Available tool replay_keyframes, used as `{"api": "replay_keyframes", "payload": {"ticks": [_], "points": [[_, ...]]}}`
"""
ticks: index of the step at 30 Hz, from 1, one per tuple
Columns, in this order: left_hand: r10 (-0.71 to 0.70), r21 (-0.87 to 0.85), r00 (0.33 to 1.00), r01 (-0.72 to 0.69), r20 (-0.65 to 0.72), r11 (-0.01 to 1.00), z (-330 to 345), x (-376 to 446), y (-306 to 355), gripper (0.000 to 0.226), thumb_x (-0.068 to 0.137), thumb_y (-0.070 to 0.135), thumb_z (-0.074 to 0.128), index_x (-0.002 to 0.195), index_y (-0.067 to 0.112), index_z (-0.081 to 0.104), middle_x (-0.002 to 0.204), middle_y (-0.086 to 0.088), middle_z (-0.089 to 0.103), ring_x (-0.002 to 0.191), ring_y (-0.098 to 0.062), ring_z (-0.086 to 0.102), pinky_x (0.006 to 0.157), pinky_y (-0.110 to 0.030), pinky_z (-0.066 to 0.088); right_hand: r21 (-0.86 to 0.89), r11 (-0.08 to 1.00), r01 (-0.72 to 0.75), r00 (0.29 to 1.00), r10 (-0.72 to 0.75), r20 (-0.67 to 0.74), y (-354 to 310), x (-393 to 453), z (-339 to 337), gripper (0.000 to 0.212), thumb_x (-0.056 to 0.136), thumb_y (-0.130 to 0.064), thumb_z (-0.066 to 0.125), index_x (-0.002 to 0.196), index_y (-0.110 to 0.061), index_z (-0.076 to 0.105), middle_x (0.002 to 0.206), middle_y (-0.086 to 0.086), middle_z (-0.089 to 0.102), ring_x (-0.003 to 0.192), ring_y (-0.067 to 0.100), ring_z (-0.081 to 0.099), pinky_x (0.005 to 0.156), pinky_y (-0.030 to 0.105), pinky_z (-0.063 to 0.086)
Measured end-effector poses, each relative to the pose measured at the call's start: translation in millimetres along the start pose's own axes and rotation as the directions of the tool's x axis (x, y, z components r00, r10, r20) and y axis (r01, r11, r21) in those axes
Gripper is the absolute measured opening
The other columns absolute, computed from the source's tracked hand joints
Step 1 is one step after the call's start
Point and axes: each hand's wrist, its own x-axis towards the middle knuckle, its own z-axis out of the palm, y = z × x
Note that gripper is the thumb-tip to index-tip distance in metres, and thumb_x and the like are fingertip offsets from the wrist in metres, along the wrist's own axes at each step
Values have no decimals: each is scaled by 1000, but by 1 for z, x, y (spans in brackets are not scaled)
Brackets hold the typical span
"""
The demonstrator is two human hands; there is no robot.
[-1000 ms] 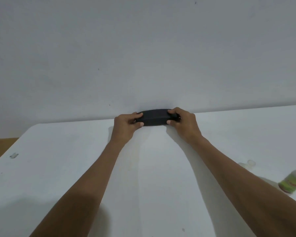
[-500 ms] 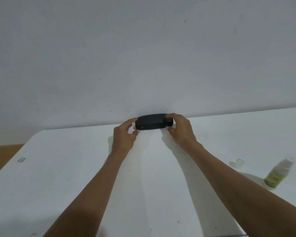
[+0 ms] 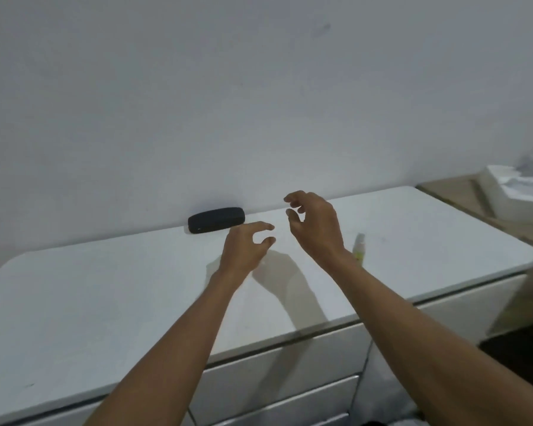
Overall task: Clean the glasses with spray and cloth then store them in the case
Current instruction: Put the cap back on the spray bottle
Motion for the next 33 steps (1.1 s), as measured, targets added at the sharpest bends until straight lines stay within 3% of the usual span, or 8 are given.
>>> {"api": "replay_keyframes", "payload": {"ticks": [3, 8, 14, 20, 26, 33], "points": [[5, -34, 996, -2, 90, 999, 27, -6, 31, 31, 82, 24, 82, 112, 25, 78, 119, 4, 75, 113, -13, 67, 102, -35, 51, -49, 998, -34, 987, 26, -159, 14, -16, -42, 23, 90, -12, 66, 111, -21, 69, 94, -3, 69, 91, 21, 63, 73, 37, 53], [-10, -55, 984, 20, 175, 998, 69, -20, 60, 43, 80, 18, 83, 121, 22, 73, 120, -4, 71, 100, -18, 66, 93, -35, 54, -38, 982, -187, 938, 167, -303, 47, -51, -83, 31, 88, -24, 73, 118, -18, 66, 103, 1, 66, 96, 22, 61, 78, 32, 50], [-51, -12, 982, 54, 183, 998, 102, -24, 63, 47, 83, 16, 80, 129, 24, 69, 117, -4, 67, 100, -22, 65, 90, -40, 56, 69, 896, -438, 895, 442, -56, 72, -85, -82, 57, 84, -46, 78, 132, -23, 58, 110, -2, 69, 99, 15, 64, 86, 33, 53], [-46, 115, 982, 25, 183, 993, 116, -16, 57, 32, 89, 16, 73, 120, 19, 74, 115, -2, 70, 104, -21, 67, 88, -34, 55, 70, 880, -469, 879, 473, -56, 77, -90, -70, 27, 89, -36, 75, 113, -24, 69, 96, -4, 77, 91, 16, 71, 82, 37, 57], [-89, -216, 992, 106, 89, 971, 108, -9, 74, 21, 83, 12, 81, 104, 17, 80, 93, 1, 70, 84, -17, 67, 84, -33, 56, 96, 875, -475, 876, 480, -45, 81, -89, -68, 23, 88, -34, 76, 109, -26, 71, 95, -3, 78, 91, 17, 71, 83, 40, 57], [-22, -494, 986, 101, 163, 863, 84, 10, 113, 29, 79, 15, 86, 107, 18, 77, 87, -3, 71, 83, -19, 71, 85, -32, 57, 112, 871, -478, 875, 484, -33, 84, -90, -67, 20, 88, -41, 74, 106, -32, 68, 95, -5, 79, 93, 17, 71, 84, 42, 57]]}}
